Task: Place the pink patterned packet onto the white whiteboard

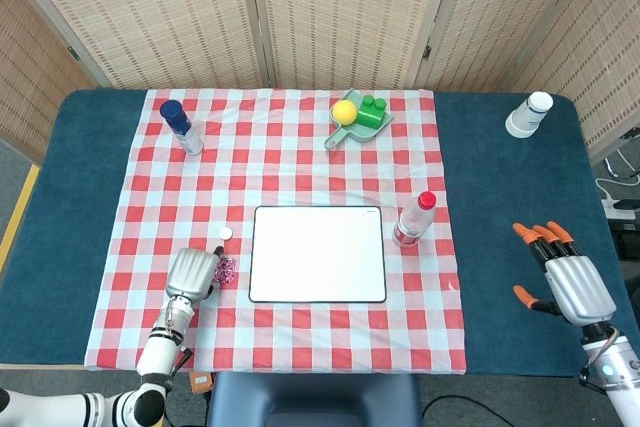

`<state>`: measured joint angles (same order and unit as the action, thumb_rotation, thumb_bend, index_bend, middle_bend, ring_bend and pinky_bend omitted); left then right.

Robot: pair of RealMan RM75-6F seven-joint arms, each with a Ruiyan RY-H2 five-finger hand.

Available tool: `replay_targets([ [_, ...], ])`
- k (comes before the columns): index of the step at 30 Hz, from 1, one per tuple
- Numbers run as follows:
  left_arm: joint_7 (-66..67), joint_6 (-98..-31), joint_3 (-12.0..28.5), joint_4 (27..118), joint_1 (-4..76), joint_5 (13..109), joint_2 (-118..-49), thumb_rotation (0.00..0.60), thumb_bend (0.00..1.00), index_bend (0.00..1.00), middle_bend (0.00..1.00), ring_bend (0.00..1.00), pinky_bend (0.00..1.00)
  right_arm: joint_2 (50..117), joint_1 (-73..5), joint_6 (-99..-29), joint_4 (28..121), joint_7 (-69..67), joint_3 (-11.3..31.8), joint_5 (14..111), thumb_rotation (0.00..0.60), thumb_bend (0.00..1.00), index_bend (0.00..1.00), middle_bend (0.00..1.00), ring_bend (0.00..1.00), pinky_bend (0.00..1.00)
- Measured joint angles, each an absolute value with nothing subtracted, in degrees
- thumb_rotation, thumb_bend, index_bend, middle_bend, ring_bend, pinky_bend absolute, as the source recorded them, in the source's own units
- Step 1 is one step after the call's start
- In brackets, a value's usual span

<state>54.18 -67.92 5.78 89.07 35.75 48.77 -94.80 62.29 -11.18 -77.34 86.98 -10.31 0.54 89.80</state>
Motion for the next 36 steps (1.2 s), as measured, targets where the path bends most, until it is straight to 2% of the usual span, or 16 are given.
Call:
replay_targets([
  [6, 54.26, -66.88, 6.06, 88.36, 36.55, 46.65, -94.76, 0.6, 0.24, 0.31, 1.0, 1.0, 1.0, 62.29, -11.23, -77.2, 86.78, -10.6, 0.65, 89.59, 0.6, 0.21, 0.04, 0.14, 0.03, 0.07],
  [16, 54.49, -67.95, 5.96, 89.97, 37.22, 46.31, -93.96, 0.6, 0.25, 0.42, 1.0, 1.0, 1.0, 62.25, -11.18, -77.39, 86.76, -10.83, 0.71, 89.62, 0.6, 0.21, 0.04, 0.14, 0.03, 0.07],
  [28, 57.45, -69.08, 7.81, 95.69, 40.15, 45.38, -92.9, 0.6, 0.24, 0.4, 1.0, 1.0, 1.0, 62.21, -11.16, -77.49, 86.77, -11.01, 0.67, 89.79, 0.6, 0.21, 0.04, 0.14, 0.03, 0.07],
  [36, 62.6, -68.49, 11.53, 95.23, 46.32, 40.91, -97.07, 0.6, 0.25, 0.39, 1.0, 1.0, 1.0, 61.96, -11.08, -77.77, 86.81, -11.66, 0.56, 90.14, 0.6, 0.21, 0.04, 0.14, 0.03, 0.07],
])
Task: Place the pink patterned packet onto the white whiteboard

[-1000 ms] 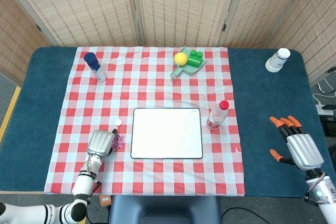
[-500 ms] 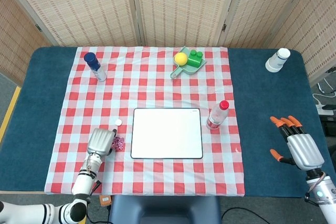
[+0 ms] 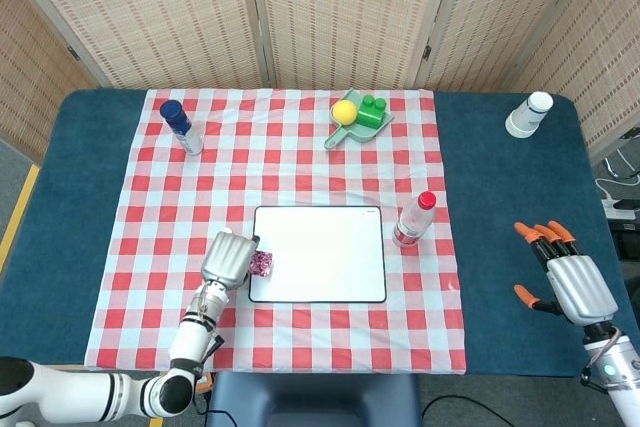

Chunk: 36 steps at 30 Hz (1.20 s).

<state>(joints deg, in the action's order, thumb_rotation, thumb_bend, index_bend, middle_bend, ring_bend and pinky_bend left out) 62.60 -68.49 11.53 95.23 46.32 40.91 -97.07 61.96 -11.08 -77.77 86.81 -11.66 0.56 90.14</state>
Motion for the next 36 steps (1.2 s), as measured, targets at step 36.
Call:
replay_targets([
  [36, 62.53, -63.61, 18.62, 76.66, 60.68, 31.46, -110.74, 0.6, 0.19, 0.27, 1.0, 1.0, 1.0, 61.22, -11.54, -76.86, 85.42, -15.45, 1.08, 89.2, 0.6, 0.21, 0.04, 0.14, 0.03, 0.07],
])
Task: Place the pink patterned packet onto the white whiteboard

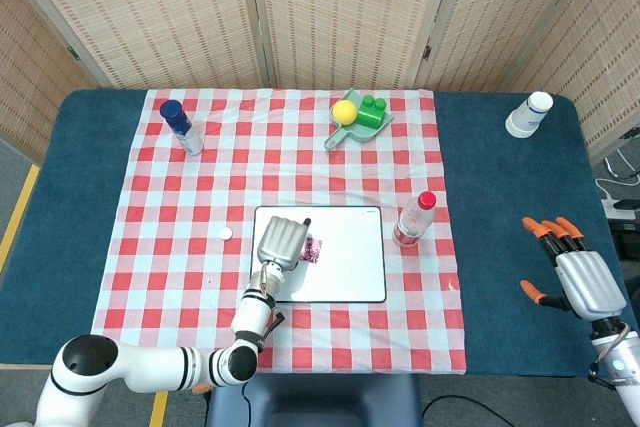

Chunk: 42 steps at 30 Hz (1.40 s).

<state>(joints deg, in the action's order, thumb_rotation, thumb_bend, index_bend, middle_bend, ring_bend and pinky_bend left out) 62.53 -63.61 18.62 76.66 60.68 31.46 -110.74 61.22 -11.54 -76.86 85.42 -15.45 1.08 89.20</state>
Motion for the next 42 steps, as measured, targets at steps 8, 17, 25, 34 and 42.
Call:
replay_targets([
  [8, 62.39, -65.32, 17.43, 78.64, 59.39, 31.39, -106.69, 0.6, 0.2, 0.31, 1.0, 1.0, 1.0, 61.37, -11.63, -76.57, 85.45, -14.9, 1.07, 89.06, 0.6, 0.21, 0.04, 0.14, 0.03, 0.07],
  [17, 59.79, -65.64, 12.43, 79.93, 54.61, 31.97, -101.04, 0.6, 0.23, 0.41, 1.0, 1.0, 1.0, 61.93, -12.19, -75.37, 85.6, -12.95, 0.65, 89.49, 0.6, 0.21, 0.04, 0.14, 0.03, 0.07],
  [25, 57.32, -64.04, 11.0, 77.49, 53.41, 33.07, -100.31, 0.6, 0.26, 0.41, 1.0, 1.0, 1.0, 62.53, -12.43, -75.14, 85.42, -12.0, 0.61, 89.43, 0.6, 0.21, 0.04, 0.14, 0.03, 0.07],
  [34, 56.18, -62.65, 11.14, 75.05, 53.48, 33.55, -100.35, 0.6, 0.29, 0.41, 1.0, 1.0, 1.0, 62.61, -12.58, -74.85, 85.05, -12.36, 0.92, 88.76, 0.6, 0.21, 0.04, 0.14, 0.03, 0.07],
  [42, 55.58, -61.07, 10.99, 73.32, 53.31, 32.99, -100.4, 0.6, 0.29, 0.41, 1.0, 1.0, 1.0, 63.29, -12.74, -75.27, 84.45, -12.51, 0.86, 89.5, 0.6, 0.21, 0.04, 0.14, 0.03, 0.07],
])
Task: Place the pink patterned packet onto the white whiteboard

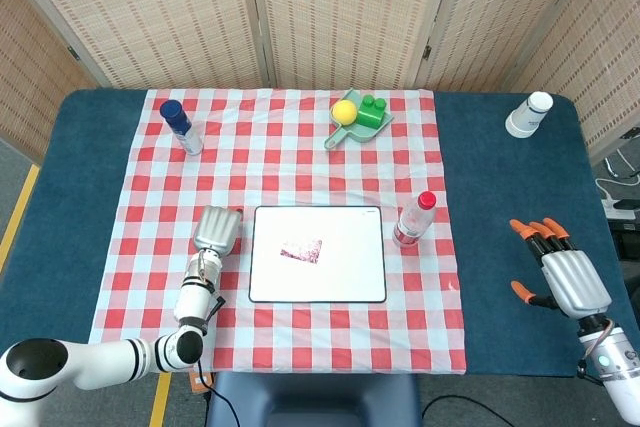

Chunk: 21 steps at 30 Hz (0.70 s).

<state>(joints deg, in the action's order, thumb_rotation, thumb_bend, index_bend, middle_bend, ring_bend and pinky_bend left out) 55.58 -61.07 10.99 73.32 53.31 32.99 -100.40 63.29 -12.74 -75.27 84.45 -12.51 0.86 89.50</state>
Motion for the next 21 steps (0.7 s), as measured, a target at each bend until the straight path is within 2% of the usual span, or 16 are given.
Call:
replay_targets([
  [21, 56.41, -60.08, 11.49, 72.05, 53.64, 30.33, -99.93, 0.6, 0.28, 0.44, 1.0, 1.0, 1.0, 63.11, -12.58, -75.7, 84.87, -12.2, 0.65, 89.61, 0.6, 0.21, 0.04, 0.14, 0.03, 0.07],
])
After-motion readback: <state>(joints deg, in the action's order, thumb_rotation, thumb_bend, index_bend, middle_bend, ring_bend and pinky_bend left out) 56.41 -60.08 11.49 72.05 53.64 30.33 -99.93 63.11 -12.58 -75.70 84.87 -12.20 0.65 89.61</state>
